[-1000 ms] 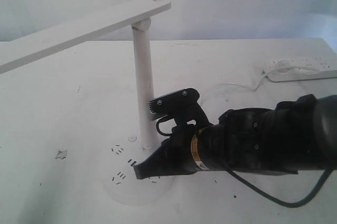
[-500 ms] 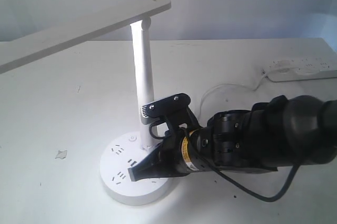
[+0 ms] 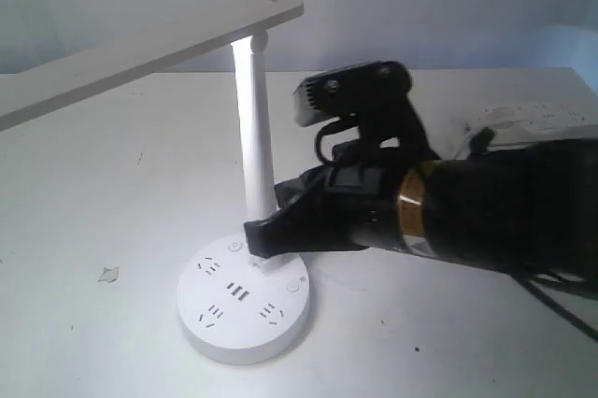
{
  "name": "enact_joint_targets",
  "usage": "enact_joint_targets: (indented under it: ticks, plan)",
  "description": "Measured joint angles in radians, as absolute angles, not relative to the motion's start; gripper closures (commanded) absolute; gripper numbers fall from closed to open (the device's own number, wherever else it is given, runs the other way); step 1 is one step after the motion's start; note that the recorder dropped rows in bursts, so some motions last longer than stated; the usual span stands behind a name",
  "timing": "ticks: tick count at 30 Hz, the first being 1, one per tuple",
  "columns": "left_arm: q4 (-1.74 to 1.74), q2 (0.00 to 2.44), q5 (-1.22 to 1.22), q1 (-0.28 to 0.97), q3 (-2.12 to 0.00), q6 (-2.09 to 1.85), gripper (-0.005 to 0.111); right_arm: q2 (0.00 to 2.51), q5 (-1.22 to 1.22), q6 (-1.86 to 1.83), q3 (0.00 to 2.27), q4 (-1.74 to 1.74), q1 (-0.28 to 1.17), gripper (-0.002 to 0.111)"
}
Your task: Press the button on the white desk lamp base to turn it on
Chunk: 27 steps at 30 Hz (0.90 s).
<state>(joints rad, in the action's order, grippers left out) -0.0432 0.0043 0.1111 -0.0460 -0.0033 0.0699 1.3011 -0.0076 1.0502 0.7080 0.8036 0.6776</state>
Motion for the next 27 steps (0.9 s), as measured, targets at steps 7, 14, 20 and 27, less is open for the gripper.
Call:
enact_joint_targets:
  ticks: [7,14,20,27]
  plan:
    - [-0.043,0.004,0.111,-0.046,-0.003,0.07,0.107,0.979,-0.006,0.956,0.543,0.804,0.678,0.108]
    - [-0.043,0.004,0.111,-0.046,-0.003,0.07,0.107,0.604,0.0,0.894,0.359,0.804,0.678,0.108]
    - [-0.043,0.004,0.111,-0.046,-0.003,0.07,0.107,0.237,0.018,0.888,0.276,0.804,0.678,0.108]
    - [-0.043,0.004,0.109,-0.046,-0.003,0.07,0.107,0.005,0.052,0.888,0.273,0.804,0.678,0.108]
